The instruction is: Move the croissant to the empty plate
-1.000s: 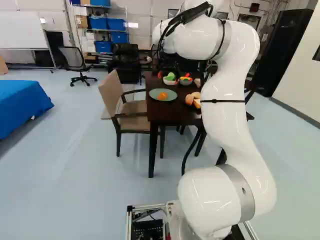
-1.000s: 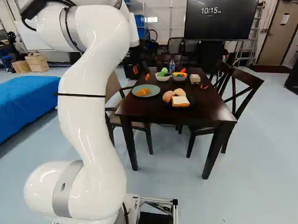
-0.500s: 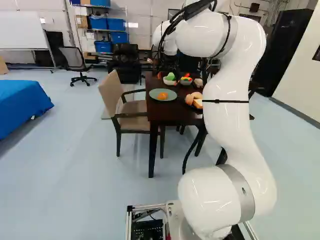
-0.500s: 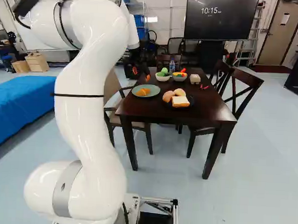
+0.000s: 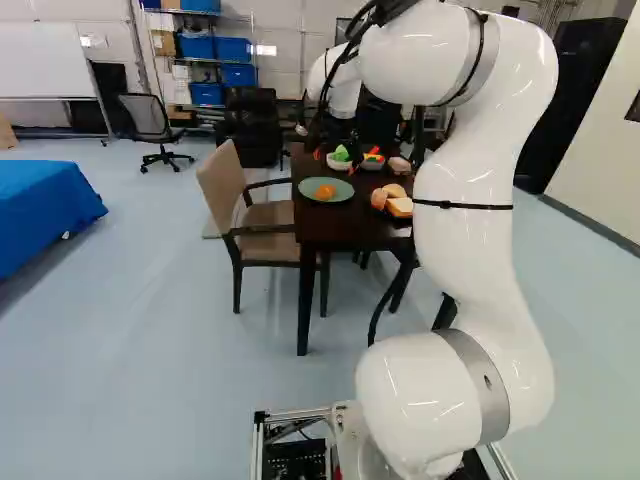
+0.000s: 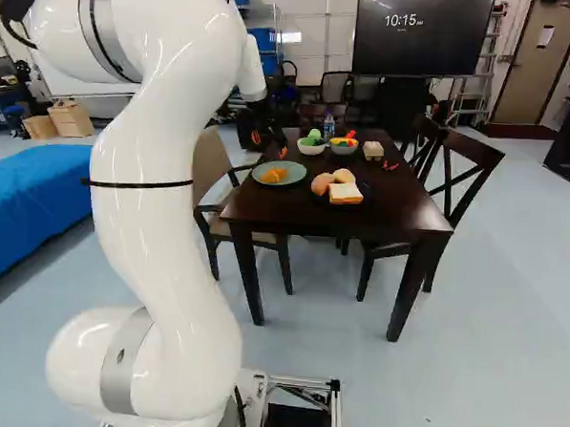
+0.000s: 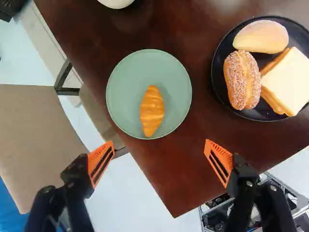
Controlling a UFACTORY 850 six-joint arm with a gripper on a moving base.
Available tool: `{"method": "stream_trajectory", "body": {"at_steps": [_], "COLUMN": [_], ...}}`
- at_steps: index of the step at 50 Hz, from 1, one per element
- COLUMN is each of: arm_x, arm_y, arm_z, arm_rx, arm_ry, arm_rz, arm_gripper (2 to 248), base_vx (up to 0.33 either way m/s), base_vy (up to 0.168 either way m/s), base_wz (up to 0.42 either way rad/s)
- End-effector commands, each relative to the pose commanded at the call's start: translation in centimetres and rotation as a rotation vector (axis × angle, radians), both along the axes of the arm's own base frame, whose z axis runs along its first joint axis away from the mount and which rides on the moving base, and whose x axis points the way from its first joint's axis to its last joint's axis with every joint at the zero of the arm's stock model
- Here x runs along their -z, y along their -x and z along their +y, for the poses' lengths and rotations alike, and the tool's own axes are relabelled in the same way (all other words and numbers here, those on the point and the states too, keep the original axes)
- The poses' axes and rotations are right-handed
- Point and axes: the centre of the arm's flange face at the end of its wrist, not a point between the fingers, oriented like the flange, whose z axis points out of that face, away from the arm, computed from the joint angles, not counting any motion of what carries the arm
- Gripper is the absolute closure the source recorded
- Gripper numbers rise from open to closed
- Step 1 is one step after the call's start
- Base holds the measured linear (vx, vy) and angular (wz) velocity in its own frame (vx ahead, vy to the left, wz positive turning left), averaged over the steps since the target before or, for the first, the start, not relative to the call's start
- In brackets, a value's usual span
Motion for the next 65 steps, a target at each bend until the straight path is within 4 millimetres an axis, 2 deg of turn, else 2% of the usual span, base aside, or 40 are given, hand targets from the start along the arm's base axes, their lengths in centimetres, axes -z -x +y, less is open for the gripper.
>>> {"method": "stream_trajectory", "body": {"at_steps": [18,34,48,65], "arm_x": [1.9,4.0,6.2,9.3], "arm_y": [2.7,6.1,9.9,15.5], "arm_z": [-0.2,-0.4,-0.7,-1.0], "arm_rx": [-0.078,-0.155,-0.225,-0.306], "arm_ry": [0.014,0.036,0.068,0.125], "arm_rz": [-0.083,-0.174,-0.267,-0.39], "arm_gripper": [3,3,3,3], "base_vx": [0.0,0.0,0.0,0.0], "base_vy": [0.0,0.0,0.0,0.0], "base_wz": [0.0,0.0,0.0,0.0]}}
